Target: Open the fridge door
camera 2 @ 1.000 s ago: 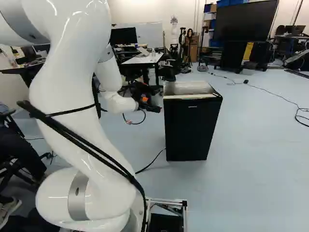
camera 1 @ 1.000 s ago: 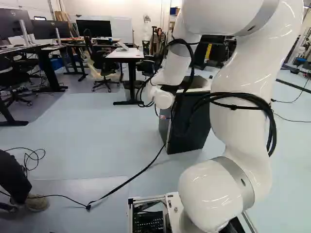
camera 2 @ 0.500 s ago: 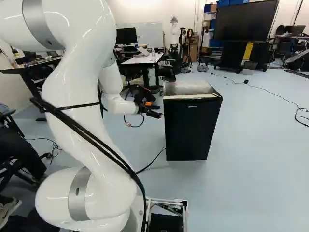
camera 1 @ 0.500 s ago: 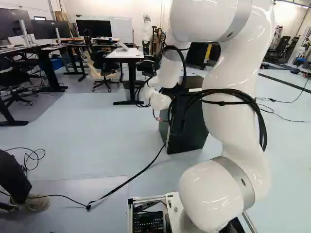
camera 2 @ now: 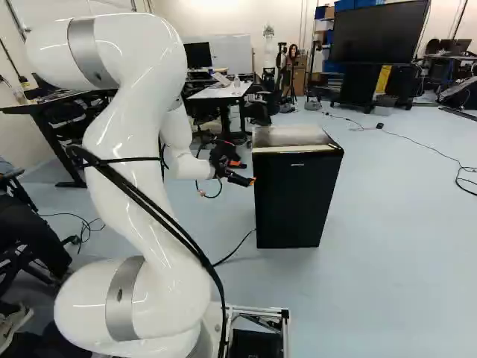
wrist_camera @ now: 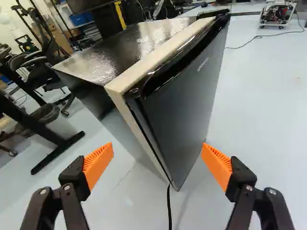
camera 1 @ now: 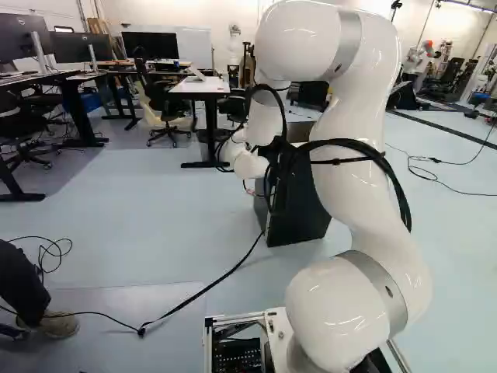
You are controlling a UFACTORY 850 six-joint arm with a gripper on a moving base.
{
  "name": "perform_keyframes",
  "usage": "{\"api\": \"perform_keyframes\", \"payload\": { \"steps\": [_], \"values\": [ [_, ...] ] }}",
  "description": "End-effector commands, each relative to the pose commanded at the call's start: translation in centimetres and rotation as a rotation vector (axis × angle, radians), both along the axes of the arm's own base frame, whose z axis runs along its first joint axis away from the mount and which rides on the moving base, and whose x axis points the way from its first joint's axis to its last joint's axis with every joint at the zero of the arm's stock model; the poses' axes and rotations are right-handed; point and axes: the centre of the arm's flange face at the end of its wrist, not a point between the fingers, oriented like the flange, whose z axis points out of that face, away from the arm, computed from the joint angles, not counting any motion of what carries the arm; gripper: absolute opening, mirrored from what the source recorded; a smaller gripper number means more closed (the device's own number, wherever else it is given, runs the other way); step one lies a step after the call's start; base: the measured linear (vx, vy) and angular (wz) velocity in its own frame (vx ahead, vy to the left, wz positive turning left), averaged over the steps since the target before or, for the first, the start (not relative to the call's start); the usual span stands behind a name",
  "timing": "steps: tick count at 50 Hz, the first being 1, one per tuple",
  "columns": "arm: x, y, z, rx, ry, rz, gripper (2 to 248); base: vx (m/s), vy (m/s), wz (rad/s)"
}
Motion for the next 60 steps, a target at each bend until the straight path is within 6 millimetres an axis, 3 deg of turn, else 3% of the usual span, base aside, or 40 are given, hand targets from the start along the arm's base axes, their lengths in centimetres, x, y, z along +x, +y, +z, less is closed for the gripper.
{"api": "perform_keyframes", "payload": {
  "steps": [13, 36, 60],
  "values": [
    [0.5, -0.2, -1.1, -0.033, -0.016, -0.074, 247, 0.0, 0.0, 0.0],
    [1.2, 0.3, -0.6, -0.099, -0.086, -0.166, 247, 0.0, 0.0, 0.0],
    [1.2, 2.8, -0.3, -0.131, -0.124, -0.154, 247, 0.0, 0.0, 0.0]
  ]
}}
